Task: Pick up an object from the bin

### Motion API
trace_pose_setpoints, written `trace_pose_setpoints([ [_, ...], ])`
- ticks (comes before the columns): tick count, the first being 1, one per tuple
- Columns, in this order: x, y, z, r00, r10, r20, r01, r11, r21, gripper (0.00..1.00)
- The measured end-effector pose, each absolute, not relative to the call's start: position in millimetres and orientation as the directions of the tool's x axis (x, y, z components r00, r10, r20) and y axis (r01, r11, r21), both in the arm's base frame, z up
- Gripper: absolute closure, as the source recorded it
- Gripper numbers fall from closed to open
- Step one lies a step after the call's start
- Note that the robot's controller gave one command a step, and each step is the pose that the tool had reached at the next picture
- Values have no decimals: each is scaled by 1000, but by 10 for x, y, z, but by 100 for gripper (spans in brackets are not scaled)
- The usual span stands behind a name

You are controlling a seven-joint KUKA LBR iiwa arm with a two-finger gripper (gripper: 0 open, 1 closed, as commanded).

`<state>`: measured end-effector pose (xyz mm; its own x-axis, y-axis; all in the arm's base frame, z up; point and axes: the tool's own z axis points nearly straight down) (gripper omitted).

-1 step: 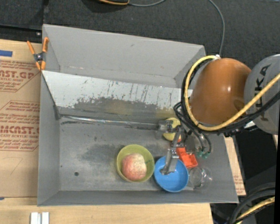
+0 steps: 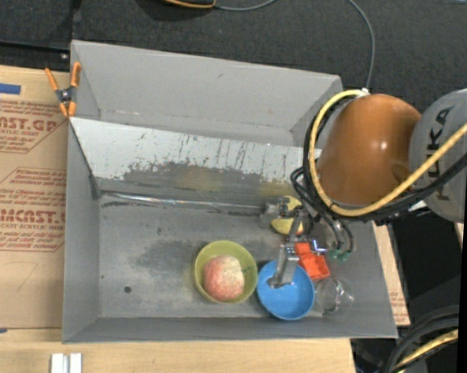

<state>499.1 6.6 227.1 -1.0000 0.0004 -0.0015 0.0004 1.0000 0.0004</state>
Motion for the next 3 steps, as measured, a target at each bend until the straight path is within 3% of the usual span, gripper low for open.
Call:
trace_pose_setpoints([
  [1,4857,-528,839,-999,37,2,37,999,-1,0],
  [2,4836,-563,1471,-986,-168,-7,-168,986,-1,0],
  [3,5010,-919,987,-916,402,2,402,916,-1,0],
])
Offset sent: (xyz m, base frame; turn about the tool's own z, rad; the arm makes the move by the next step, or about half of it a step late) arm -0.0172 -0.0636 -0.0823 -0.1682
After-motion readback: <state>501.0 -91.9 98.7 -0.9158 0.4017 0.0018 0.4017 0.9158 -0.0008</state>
